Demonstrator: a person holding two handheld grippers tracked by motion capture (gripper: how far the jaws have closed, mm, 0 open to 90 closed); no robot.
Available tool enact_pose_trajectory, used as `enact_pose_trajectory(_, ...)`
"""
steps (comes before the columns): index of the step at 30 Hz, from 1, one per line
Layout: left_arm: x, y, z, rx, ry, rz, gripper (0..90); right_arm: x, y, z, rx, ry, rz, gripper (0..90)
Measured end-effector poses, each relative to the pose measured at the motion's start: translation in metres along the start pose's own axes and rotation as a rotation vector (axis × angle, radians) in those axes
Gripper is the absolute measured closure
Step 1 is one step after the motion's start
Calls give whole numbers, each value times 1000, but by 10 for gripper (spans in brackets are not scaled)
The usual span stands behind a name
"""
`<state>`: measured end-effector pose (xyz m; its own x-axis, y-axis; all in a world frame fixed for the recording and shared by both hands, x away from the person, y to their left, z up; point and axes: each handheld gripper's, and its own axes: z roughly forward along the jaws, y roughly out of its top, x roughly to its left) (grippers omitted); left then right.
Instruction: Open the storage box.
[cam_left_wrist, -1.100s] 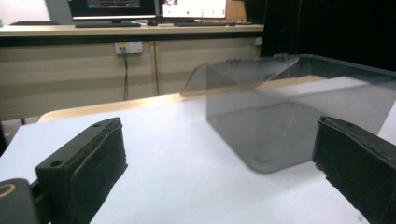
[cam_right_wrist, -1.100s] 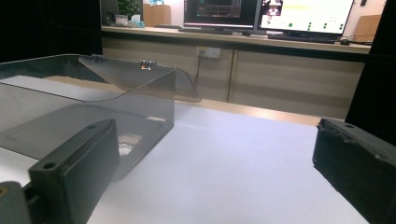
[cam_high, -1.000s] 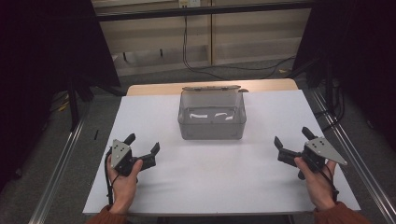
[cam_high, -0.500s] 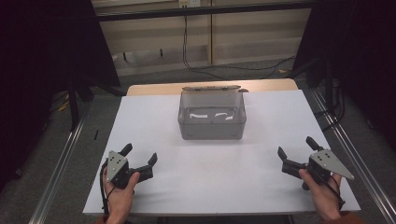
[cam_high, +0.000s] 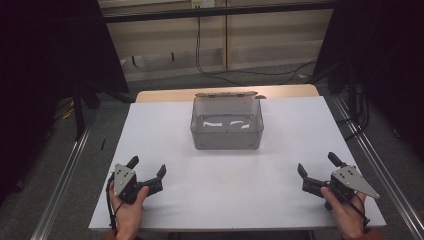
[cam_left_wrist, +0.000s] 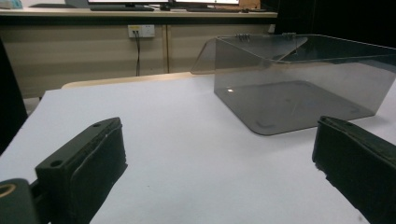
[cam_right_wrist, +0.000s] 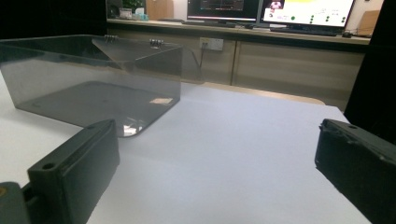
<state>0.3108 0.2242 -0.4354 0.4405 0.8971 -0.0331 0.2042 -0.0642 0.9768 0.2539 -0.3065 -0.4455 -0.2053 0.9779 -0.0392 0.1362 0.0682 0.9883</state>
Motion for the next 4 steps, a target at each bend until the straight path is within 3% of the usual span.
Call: enact_pose_trajectory(4, -2, 1, 3, 5, -16, 16, 22, 0, 0, 6, -6, -4, 5, 0)
